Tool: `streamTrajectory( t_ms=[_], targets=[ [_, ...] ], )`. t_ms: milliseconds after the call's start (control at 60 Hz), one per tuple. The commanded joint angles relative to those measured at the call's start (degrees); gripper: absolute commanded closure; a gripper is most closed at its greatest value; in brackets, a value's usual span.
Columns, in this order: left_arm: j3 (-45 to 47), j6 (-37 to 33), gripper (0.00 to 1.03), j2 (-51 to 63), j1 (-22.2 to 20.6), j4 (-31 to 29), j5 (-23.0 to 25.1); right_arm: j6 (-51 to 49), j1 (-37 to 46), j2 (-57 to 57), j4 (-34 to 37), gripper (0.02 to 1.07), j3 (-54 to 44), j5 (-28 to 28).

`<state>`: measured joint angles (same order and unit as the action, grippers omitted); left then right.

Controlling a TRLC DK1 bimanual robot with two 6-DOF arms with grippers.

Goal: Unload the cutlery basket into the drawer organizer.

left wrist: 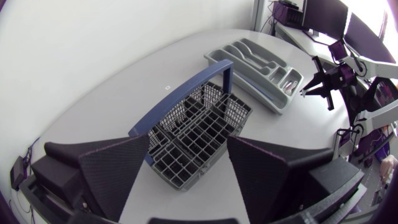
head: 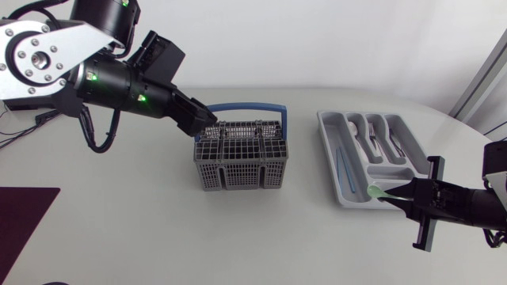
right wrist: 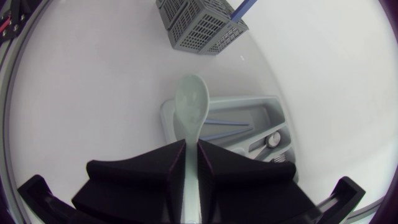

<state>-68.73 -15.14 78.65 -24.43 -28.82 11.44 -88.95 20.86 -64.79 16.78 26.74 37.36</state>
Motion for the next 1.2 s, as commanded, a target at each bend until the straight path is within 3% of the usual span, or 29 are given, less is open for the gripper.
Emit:
streamTrajectory(
  t_ms=[0, 200, 400, 700, 1050, 1183],
  targets=[
    [2.02, -1.48, 0.05, -1.31, 0.69, 0.43, -0.28, -6.94, 2.87, -4.11, 0.89, 0.97, 2.61, 0.69],
    [3.51, -2.00, 0.05, -1.75, 0.87, 0.78, -0.37, -16.17, 7.97, -15.36, 3.79, 0.97, 9.91, -0.27],
    [4.13, -2.35, 0.05, -2.54, 1.40, 0.87, -0.37, -19.16, 9.72, -22.39, 3.53, 0.97, 14.30, -2.47],
    [5.54, -2.88, 0.05, -3.77, 2.10, 0.78, -0.37, -20.21, 9.11, -28.54, -3.94, 0.96, 14.13, -6.87],
    [7.91, -3.41, 0.05, -5.62, 3.51, 0.87, -0.37, -18.98, 7.70, -28.46, -9.92, 0.53, 11.67, -9.85],
    [9.32, -3.67, 0.05, -6.32, 4.56, 1.40, -0.37, -16.61, 6.74, -23.01, -8.43, 0.49, 10.26, -9.59]
  ],
)
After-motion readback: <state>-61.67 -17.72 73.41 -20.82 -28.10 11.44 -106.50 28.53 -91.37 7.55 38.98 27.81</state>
